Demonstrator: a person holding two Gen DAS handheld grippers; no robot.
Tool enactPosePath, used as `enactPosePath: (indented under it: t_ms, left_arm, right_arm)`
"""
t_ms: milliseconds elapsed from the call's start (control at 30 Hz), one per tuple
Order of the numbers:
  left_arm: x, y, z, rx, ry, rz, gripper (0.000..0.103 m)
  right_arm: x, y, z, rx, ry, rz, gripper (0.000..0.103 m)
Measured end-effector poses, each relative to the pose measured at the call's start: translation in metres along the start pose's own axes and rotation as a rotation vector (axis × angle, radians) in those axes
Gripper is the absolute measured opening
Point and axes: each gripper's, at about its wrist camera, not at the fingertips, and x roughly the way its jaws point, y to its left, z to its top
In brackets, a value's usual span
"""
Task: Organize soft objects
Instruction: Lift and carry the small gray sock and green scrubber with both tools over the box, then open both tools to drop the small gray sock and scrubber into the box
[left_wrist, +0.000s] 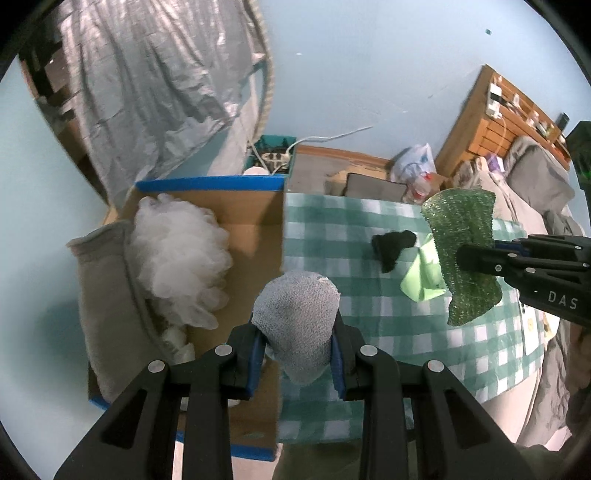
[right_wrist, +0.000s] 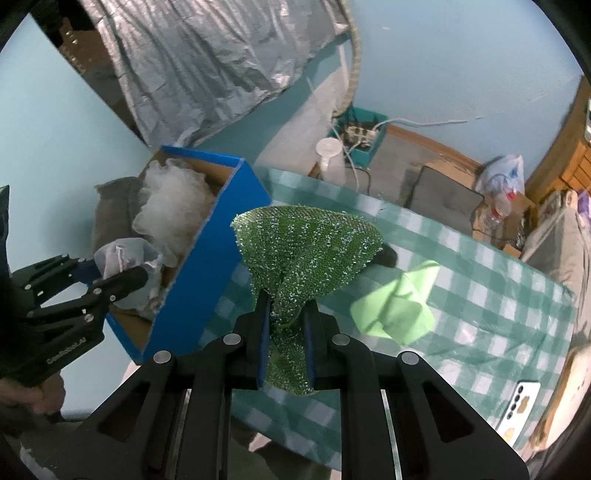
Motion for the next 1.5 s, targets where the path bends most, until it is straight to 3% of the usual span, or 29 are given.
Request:
enactPosePath:
  t_ms: [867,1500]
  left_arm:
    - [-0.001,0.082,-0.020,-0.170,0.012,0.063,0.030]
    - [0.026,0.112,-0.022,-0.204,0.051,0.061,0.030]
  right_arm:
    - [0.051,0.100,0.049,-0.164,0.049,0.088,0.014]
    - [0.103,0.148,0.074,-0.207,0.129,0.135,0.014]
